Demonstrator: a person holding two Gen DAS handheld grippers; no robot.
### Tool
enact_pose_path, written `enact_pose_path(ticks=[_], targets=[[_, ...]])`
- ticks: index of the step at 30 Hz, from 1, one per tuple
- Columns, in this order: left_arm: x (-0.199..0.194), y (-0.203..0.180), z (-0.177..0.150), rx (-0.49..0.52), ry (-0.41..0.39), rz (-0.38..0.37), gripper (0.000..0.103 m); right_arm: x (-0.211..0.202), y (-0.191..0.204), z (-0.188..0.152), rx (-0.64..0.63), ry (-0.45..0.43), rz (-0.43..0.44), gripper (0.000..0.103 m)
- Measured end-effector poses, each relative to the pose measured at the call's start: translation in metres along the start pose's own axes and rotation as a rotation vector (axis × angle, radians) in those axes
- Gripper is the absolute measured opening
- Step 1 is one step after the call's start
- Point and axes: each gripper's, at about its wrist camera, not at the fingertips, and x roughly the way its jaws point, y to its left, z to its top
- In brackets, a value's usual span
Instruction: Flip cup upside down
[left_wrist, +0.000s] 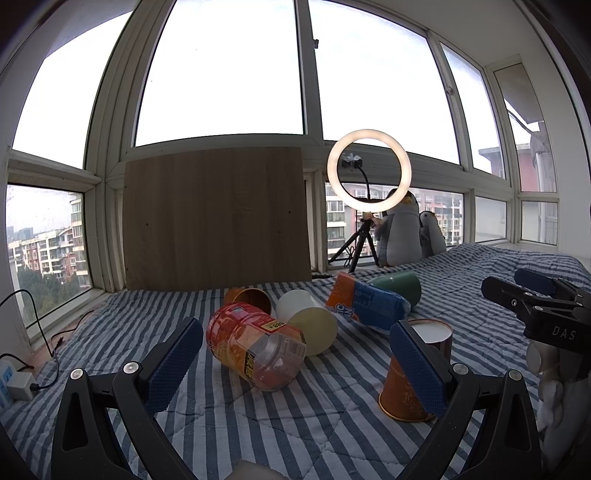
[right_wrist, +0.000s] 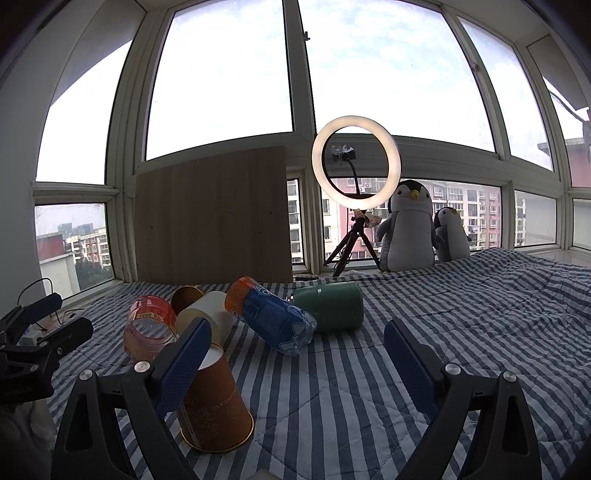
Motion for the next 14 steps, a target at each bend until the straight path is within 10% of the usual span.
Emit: enact_pose_path(ticks=[14], targets=[[0.0000,0.0012,-0.0003,-0.002,0.003,0.003,0.103,0.0001,-0.0018,0.0001,0.009,0.004,0.005,0.093]])
